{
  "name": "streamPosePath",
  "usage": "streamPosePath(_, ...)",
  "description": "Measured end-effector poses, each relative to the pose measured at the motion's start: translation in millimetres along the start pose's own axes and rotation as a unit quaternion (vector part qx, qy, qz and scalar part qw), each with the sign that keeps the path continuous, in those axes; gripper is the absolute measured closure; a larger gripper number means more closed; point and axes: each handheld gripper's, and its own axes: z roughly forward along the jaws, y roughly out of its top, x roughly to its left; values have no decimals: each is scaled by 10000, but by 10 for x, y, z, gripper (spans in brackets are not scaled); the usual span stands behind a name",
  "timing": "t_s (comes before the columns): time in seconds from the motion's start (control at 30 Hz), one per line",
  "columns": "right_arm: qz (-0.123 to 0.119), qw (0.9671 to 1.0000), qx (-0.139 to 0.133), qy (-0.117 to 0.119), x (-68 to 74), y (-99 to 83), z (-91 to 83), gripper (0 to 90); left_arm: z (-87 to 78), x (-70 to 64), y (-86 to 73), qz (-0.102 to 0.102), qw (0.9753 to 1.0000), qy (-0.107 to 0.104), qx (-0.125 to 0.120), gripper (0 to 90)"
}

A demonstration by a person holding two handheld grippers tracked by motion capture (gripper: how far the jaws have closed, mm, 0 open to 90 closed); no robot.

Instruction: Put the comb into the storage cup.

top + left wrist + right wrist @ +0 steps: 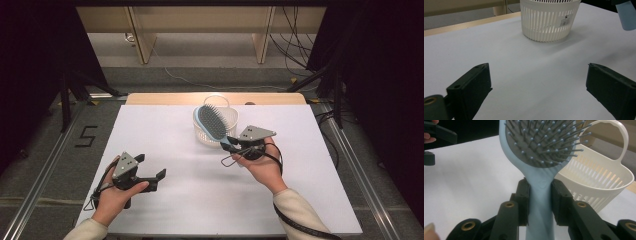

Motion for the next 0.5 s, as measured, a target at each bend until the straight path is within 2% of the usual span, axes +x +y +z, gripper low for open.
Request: streamPosePath(0.5,61,9999,-65,-45,-18,13,-23,704,-1,-1,1,2,10000,8,1,56)
